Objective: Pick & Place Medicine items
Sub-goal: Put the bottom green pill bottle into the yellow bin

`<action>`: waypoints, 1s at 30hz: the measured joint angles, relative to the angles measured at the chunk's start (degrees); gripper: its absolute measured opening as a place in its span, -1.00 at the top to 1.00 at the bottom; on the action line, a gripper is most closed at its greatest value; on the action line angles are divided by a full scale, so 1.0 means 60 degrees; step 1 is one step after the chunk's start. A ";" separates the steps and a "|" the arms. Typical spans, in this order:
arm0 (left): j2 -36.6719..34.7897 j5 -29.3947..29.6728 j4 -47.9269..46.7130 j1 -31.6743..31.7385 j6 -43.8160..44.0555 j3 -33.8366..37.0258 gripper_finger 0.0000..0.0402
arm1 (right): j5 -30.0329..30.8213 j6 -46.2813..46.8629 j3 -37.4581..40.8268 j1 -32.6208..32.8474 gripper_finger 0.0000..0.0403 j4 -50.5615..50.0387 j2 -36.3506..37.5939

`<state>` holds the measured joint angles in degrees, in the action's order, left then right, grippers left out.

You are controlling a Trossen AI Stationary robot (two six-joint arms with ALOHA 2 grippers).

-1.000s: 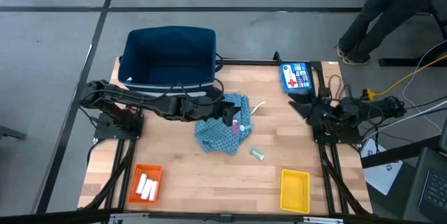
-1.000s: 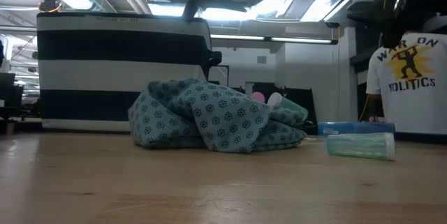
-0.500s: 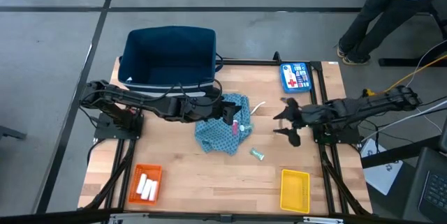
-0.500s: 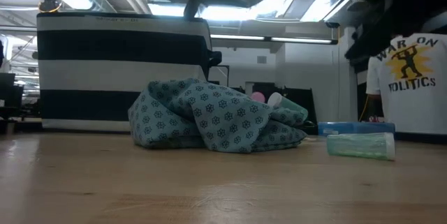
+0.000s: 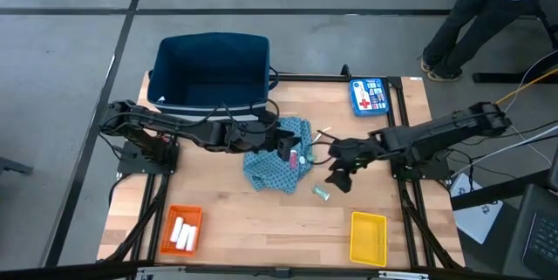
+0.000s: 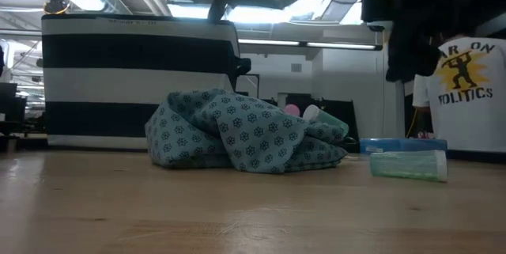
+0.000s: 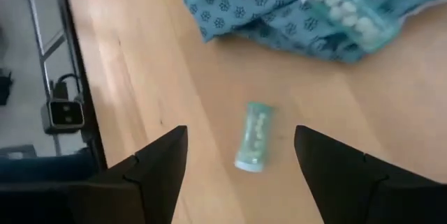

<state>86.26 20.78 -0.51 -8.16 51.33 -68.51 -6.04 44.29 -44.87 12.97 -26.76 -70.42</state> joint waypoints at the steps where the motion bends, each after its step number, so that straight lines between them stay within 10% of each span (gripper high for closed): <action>1: 0.0000 0.0013 -0.0133 0.0000 -0.0084 0.0000 0.04 | -0.0085 0.0242 -0.0190 0.0016 -0.31 -0.0069 -0.0308; 19: -0.3777 0.3562 -0.6071 -0.2547 -0.0391 -0.0007 0.04 | 0.0177 0.4340 -0.0698 0.1472 -0.31 -0.0609 -0.2870; 30: -0.3813 0.4812 -0.7495 -0.4005 0.1155 -0.0007 0.04 | -0.0053 0.4787 -0.0694 0.1283 -0.31 0.0265 -0.3959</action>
<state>63.38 49.65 -45.48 -32.19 58.26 -68.55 -6.36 73.01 -49.04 20.66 -25.17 -94.18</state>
